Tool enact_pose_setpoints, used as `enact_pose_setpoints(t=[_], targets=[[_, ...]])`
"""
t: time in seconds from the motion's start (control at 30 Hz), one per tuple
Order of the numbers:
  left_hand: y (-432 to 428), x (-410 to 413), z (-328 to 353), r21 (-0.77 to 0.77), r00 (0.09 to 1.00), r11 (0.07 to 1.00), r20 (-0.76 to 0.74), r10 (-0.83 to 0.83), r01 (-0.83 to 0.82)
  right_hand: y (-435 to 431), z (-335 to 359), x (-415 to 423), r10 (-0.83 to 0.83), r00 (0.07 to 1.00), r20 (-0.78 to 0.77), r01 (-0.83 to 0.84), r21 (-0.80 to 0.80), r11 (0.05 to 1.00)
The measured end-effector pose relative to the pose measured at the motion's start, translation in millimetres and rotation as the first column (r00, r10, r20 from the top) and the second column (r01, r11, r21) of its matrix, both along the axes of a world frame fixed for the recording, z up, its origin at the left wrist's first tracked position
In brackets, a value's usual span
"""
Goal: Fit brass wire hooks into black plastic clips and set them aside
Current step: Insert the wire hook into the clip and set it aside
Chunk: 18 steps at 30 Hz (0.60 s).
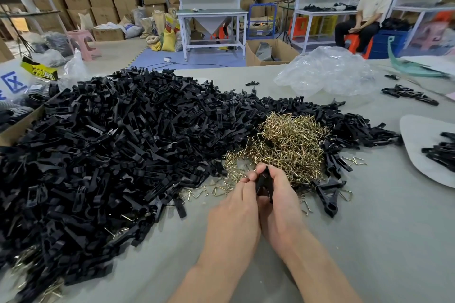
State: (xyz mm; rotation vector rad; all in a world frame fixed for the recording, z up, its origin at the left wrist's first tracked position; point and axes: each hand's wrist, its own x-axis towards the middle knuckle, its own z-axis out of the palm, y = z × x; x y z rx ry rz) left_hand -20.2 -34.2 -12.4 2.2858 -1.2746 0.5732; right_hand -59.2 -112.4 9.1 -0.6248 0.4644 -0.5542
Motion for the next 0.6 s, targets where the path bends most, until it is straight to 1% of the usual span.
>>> enact_pose_setpoints(t=[0.13,0.33,0.43,0.5,0.6], targets=[[-0.8,1.6,-1.5,0.003,0.999,0.999,-0.021,0.037,-0.037,2.7,-1.7,0.7,-0.005,1.000,-0.026,0.006,0.019,1.000],[3.7,1.3,2.0,0.007,0.970,1.000,-0.243,0.031,-0.031,10.2,0.8,3.2,-0.018,0.999,-0.037,0.018,0.015,1.000],[3.6,2.4,1.8,0.025,0.959,0.999,-0.281,0.040,-0.035,13.1,1.5,2.8,-0.020,0.999,-0.048,0.021,0.025,0.999],[1.4,3.6,0.8,0.011,0.936,0.999,-0.349,0.053,-0.053,14.8,1.1,2.8,-0.033,0.997,-0.064,0.035,0.033,0.999],[1.1,5.0,-2.2,-0.021,0.934,0.997,-0.352,0.058,-0.070,15.4,1.5,3.1,-0.035,0.998,-0.053,0.037,0.044,0.998]])
